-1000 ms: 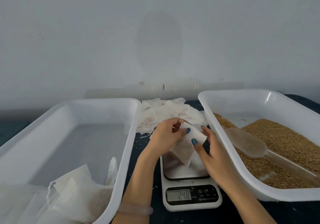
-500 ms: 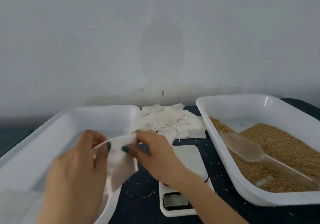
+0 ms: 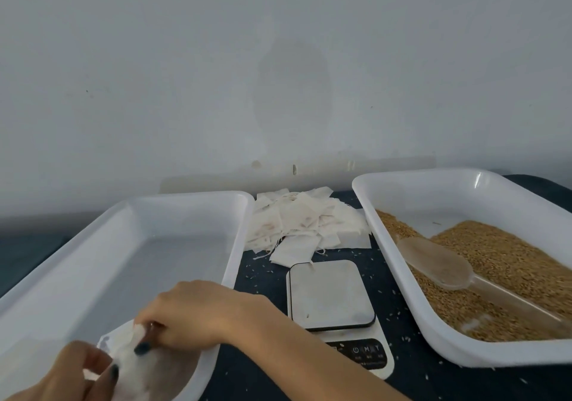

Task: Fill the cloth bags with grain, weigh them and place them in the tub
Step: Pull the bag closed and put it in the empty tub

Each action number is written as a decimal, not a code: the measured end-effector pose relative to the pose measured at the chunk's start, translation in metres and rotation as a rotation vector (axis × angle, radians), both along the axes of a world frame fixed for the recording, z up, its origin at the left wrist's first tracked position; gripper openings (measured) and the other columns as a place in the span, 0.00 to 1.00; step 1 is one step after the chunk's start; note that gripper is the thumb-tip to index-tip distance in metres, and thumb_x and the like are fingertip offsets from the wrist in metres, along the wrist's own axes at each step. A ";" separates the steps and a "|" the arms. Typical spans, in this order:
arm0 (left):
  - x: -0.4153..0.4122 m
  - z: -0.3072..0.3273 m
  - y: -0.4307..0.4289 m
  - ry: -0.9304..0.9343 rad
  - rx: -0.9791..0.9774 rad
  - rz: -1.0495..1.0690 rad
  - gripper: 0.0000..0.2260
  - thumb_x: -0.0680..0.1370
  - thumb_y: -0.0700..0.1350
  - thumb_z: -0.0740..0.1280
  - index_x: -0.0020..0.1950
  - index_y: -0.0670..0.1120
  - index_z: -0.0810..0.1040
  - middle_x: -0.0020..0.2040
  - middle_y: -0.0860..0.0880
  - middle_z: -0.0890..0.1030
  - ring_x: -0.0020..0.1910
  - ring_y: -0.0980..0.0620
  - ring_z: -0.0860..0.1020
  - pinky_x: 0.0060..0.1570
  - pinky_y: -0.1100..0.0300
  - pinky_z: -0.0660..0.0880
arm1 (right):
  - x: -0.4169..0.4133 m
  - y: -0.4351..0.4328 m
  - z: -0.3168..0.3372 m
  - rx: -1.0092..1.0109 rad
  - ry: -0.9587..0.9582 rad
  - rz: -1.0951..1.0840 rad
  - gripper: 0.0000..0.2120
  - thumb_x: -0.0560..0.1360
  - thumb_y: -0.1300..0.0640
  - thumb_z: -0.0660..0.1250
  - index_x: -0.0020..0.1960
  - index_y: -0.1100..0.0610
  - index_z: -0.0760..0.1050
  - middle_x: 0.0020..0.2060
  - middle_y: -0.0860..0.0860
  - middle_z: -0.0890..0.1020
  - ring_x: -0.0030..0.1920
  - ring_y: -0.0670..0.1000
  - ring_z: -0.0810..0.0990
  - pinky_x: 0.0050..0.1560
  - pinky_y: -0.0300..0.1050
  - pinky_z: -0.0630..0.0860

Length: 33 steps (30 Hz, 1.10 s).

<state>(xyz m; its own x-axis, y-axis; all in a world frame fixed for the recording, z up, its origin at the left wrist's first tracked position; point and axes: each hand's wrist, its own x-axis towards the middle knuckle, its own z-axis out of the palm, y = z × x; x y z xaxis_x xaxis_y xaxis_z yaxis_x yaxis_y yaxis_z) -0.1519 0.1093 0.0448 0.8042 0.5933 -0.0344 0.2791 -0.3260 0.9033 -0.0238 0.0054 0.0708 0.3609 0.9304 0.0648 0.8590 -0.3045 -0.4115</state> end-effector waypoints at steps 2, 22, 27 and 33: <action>0.009 -0.015 0.018 0.017 -0.014 -0.009 0.31 0.80 0.23 0.55 0.20 0.45 0.76 0.39 0.43 0.71 0.25 0.70 0.70 0.43 0.68 0.66 | -0.003 0.003 0.000 -0.053 -0.061 0.014 0.12 0.81 0.52 0.63 0.56 0.59 0.79 0.52 0.57 0.81 0.51 0.59 0.77 0.47 0.49 0.74; 0.147 0.004 -0.130 -0.327 0.440 -0.451 0.08 0.80 0.37 0.62 0.51 0.49 0.76 0.52 0.55 0.79 0.49 0.58 0.76 0.48 0.65 0.72 | 0.068 -0.147 -0.037 0.650 0.198 -0.748 0.12 0.75 0.63 0.62 0.53 0.48 0.76 0.47 0.41 0.82 0.51 0.39 0.79 0.54 0.43 0.77; 0.220 -0.051 -0.099 -0.038 0.424 -0.350 0.11 0.82 0.38 0.60 0.61 0.46 0.77 0.61 0.47 0.78 0.58 0.51 0.76 0.57 0.59 0.73 | 0.092 -0.185 -0.082 0.721 0.283 -1.010 0.11 0.79 0.68 0.63 0.57 0.55 0.75 0.48 0.44 0.80 0.55 0.45 0.79 0.49 0.25 0.71; 0.229 -0.084 -0.085 0.015 0.455 -0.356 0.16 0.76 0.51 0.72 0.63 0.51 0.77 0.59 0.49 0.75 0.56 0.50 0.75 0.60 0.58 0.72 | 0.095 -0.189 -0.096 0.623 0.274 -1.123 0.10 0.82 0.58 0.62 0.62 0.54 0.75 0.52 0.46 0.80 0.55 0.47 0.78 0.53 0.33 0.70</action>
<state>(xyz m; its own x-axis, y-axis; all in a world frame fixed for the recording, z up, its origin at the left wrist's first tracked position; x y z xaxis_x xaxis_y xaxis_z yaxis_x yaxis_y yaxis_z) 0.0775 0.0240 -0.0396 0.9584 0.2441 0.1481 0.0929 -0.7570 0.6468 0.0715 -0.1838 -0.0251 0.9839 -0.0430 0.1734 0.1304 -0.4909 -0.8614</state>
